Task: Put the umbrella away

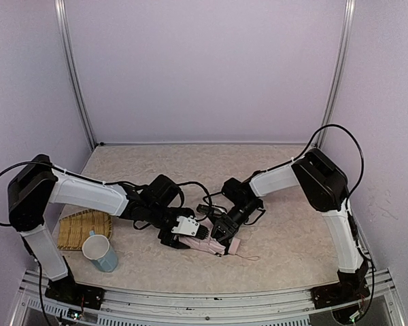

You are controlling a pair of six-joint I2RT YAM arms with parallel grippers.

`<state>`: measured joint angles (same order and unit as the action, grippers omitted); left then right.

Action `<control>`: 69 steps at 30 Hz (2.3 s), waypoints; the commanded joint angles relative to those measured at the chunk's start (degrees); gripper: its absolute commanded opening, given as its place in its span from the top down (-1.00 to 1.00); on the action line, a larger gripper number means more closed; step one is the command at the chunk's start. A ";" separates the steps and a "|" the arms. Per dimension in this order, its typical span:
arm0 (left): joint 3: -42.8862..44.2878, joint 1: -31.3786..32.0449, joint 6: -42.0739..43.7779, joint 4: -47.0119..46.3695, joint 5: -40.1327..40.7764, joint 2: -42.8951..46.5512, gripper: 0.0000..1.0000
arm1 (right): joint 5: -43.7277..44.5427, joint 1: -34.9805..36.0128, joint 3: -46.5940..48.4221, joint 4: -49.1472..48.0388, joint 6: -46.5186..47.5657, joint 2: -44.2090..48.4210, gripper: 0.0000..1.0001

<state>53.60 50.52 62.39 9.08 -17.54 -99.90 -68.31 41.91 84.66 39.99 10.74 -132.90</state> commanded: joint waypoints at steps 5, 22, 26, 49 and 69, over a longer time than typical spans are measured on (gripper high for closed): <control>6.21 -4.77 -6.34 8.11 -8.52 -6.59 -0.09 | 16.31 -0.33 -1.24 -3.81 -6.02 -4.19 0.89; 15.06 -1.83 -6.05 26.42 -3.45 -18.05 0.66 | 39.81 -1.63 -21.22 -22.91 -10.57 23.96 -0.26; 15.42 -1.83 -6.06 26.73 -3.50 -18.29 0.68 | 47.81 -1.82 -24.97 -22.04 -7.98 32.75 -0.26; 19.25 -3.93 -5.94 30.93 -7.21 -20.60 0.71 | 66.54 14.74 -35.76 -39.81 14.21 37.23 -1.00; 21.13 -6.10 -6.39 32.01 -9.51 -20.89 0.64 | 63.73 14.50 -43.50 -46.16 8.79 37.11 -0.81</control>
<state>76.95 44.29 55.77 31.29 -30.61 -115.94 -4.25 56.73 44.80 -8.43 22.92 -99.02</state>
